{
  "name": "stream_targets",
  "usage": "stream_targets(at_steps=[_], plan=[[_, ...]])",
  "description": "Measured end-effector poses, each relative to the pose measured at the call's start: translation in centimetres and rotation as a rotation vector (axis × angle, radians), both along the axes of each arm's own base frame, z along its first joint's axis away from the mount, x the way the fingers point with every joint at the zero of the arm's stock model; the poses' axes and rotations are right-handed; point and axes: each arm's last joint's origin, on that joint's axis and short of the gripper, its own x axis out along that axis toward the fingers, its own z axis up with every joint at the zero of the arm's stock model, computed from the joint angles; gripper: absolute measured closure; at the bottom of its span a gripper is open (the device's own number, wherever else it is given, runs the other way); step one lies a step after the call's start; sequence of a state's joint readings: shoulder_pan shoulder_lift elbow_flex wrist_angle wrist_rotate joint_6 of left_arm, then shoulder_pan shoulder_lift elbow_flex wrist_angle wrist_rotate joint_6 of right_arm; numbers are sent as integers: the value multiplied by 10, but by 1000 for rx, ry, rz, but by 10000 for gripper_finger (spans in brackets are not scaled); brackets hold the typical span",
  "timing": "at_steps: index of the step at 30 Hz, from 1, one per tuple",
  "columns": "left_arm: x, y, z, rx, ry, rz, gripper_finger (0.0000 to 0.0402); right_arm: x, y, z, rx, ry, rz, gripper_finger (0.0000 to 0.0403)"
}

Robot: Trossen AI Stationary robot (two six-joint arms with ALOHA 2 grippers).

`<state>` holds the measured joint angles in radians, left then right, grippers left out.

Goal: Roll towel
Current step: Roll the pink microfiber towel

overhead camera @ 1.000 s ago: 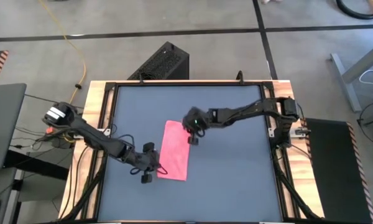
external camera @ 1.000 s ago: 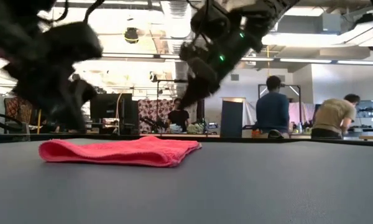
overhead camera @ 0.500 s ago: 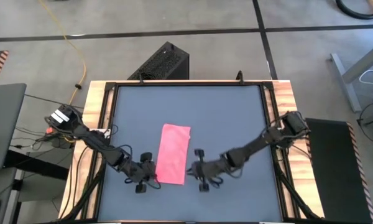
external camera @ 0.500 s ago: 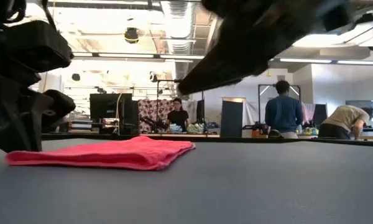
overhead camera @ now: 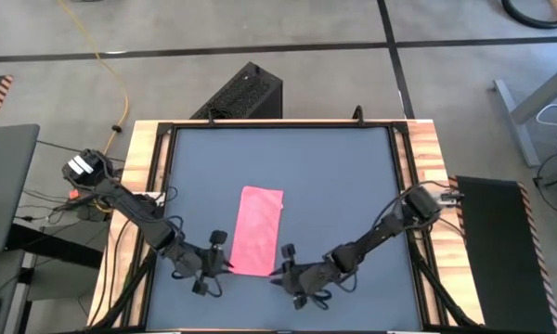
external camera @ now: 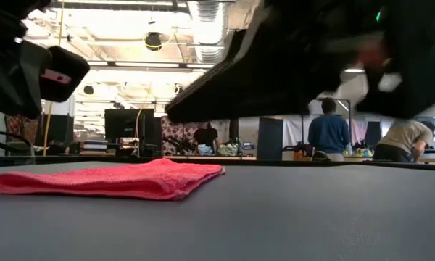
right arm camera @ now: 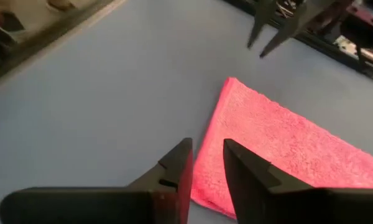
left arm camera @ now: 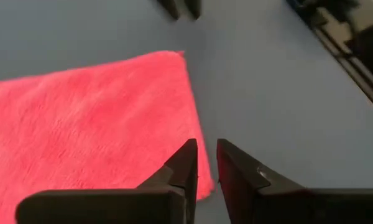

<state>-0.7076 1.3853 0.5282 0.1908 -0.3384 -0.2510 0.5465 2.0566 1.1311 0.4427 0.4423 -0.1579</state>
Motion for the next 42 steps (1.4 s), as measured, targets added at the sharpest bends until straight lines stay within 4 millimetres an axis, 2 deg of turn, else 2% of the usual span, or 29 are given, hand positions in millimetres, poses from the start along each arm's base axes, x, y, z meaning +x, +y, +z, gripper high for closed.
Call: stream_targets(at_steps=[5,12,20,25,30,34,38,42], plan=[[1,-6,-6,21,-8,-31,309,13,5,-3,-45,38,-2,241],[4,-9,-22,47,35,-24,248,13,5,-4,-87,156,2,193],[9,-12,-47,104,71,-18,226,14,-2,-7,-100,202,15,188],[10,-13,-60,106,110,6,226,17,-7,-20,-124,238,17,197],[10,-13,-62,71,131,42,227,20,-10,-29,-139,247,-14,219],[9,-13,-62,51,145,68,246,19,-11,-31,-91,262,-50,264],[8,-11,-64,50,165,112,289,17,-10,-32,-24,274,-95,330],[8,-7,-65,28,181,165,349,17,-10,-33,49,283,-147,383]])
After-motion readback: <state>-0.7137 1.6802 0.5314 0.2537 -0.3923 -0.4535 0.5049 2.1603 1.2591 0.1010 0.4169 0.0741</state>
